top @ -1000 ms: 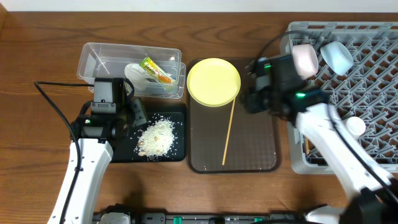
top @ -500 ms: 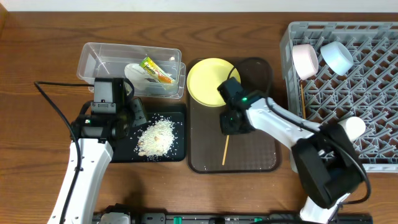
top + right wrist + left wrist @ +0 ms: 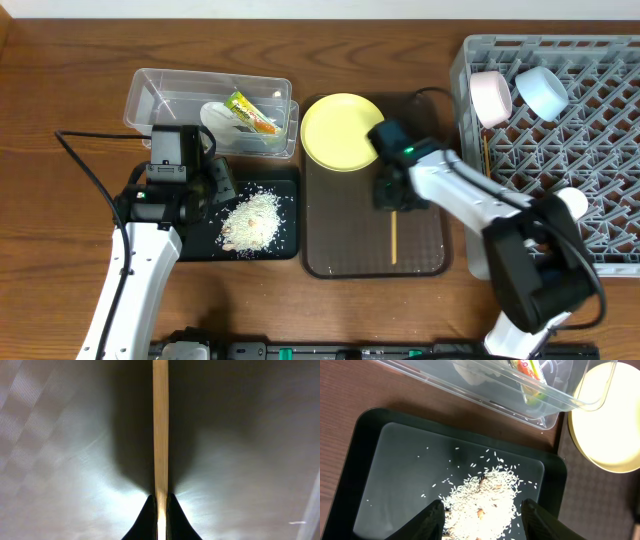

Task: Sort waste into correct bins and load items into the dishwasher rack
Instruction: 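Return right gripper to the tray and grasp the second chopstick, then place the second chopstick into the rack with right gripper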

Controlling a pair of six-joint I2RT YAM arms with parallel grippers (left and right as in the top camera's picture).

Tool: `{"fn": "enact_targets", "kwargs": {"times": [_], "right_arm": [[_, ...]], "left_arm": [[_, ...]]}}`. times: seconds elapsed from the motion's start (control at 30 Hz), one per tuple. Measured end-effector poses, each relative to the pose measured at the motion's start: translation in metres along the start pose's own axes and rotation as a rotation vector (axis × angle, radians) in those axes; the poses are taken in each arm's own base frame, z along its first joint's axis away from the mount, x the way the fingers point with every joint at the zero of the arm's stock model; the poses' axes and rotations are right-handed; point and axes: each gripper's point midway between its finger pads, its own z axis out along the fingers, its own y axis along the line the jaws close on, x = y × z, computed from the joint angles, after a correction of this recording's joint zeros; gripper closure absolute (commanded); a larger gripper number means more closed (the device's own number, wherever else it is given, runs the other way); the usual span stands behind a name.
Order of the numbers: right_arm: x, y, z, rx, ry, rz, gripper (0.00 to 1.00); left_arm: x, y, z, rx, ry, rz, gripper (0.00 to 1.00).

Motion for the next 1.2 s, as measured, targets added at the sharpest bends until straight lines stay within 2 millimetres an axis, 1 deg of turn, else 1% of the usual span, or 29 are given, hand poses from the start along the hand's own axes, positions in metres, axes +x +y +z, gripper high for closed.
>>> {"fn": "enact_targets", "kwargs": {"times": [0.03,0.13,0.23,0.27,0.3,0.33,0.37,0.43,0.5,0.57,0.63,0.7,0.8,0.93,1.0,1.07,1.2], "right_arm": [[-0.005,-0.005,-0.005,-0.004,-0.012,0.003,0.99],[-0.022,-0.025,-0.033,-0.031,-0.080,-0.002,0.99],[-0.040,-0.045,-0.074,-0.069,-0.189,-0.014,0.99],[-0.046,-0.055,-0.092,-0.078,-0.241,-0.019,0.99],[-0.048,-0.058,-0.100,-0.084,-0.263,-0.023,0.99],[-0.054,-0.070,-0.115,-0.083,-0.310,-0.028,0.99],[-0.056,-0.075,-0.123,-0.084,-0.334,-0.030,0.99],[-0.061,-0.096,-0.141,-0.067,-0.389,-0.034,0.99],[-0.063,-0.114,-0.148,-0.045,-0.407,-0.034,0.99],[-0.061,-0.129,-0.147,-0.022,-0.393,-0.032,0.99],[-0.057,-0.145,-0.142,0.002,-0.359,-0.023,0.99],[-0.057,-0.155,-0.137,0.014,-0.340,-0.015,0.99],[-0.056,-0.164,-0.123,0.028,-0.293,-0.007,0.99],[-0.052,-0.167,-0.099,0.034,-0.211,-0.009,0.99],[-0.051,-0.167,-0.089,0.035,-0.178,-0.012,0.95],[-0.052,-0.167,-0.081,0.036,-0.161,-0.020,0.88],[-0.057,-0.167,-0.081,0.036,-0.178,-0.025,0.71]], "left_arm": [[0.000,0.000,0.000,0.000,0.000,0.000,0.47],[0.000,0.000,0.000,0.000,0.000,0.000,0.48],[0.000,0.000,0.000,0.000,0.000,0.000,0.48],[0.000,0.000,0.000,0.000,0.000,0.000,0.48],[0.000,0.000,0.000,0.000,0.000,0.000,0.47],[0.000,0.000,0.000,0.000,0.000,0.000,0.47],[0.000,0.000,0.000,0.000,0.000,0.000,0.48],[0.000,0.000,0.000,0.000,0.000,0.000,0.47],[0.000,0.000,0.000,0.000,0.000,0.000,0.48],[0.000,0.000,0.000,0.000,0.000,0.000,0.47],[0.000,0.000,0.000,0.000,0.000,0.000,0.47],[0.000,0.000,0.000,0.000,0.000,0.000,0.47],[0.000,0.000,0.000,0.000,0.000,0.000,0.47],[0.000,0.000,0.000,0.000,0.000,0.000,0.48],[0.000,0.000,0.000,0.000,0.000,0.000,0.48],[0.000,0.000,0.000,0.000,0.000,0.000,0.47],[0.000,0.000,0.000,0.000,0.000,0.000,0.48]]}}
